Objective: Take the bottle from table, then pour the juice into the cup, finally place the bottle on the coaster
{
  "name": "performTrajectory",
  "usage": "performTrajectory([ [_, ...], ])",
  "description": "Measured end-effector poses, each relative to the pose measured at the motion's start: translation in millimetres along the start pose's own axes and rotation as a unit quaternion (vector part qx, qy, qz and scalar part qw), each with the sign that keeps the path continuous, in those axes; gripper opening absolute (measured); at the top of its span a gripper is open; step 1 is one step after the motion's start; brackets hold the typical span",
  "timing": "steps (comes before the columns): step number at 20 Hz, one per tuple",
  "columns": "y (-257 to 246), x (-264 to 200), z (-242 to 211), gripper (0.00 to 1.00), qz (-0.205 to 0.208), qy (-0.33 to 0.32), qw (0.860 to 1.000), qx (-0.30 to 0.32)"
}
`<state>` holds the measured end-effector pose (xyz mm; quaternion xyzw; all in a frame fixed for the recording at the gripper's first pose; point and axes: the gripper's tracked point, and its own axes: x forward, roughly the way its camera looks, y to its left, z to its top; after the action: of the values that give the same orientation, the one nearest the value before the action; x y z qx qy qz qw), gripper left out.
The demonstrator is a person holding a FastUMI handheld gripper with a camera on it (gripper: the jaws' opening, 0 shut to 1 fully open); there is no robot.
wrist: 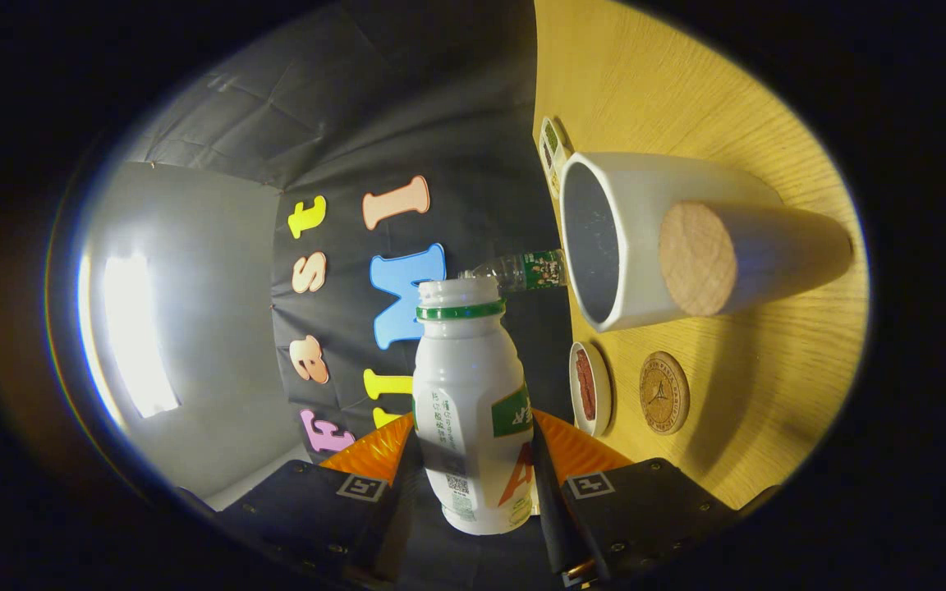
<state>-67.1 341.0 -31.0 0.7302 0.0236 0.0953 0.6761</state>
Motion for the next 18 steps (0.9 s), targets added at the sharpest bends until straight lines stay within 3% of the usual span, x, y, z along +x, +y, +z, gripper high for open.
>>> performTrajectory([
  [18, 12, 4, 0, 0.65, 0.01, 0.0, 0.999, 0.037],
])
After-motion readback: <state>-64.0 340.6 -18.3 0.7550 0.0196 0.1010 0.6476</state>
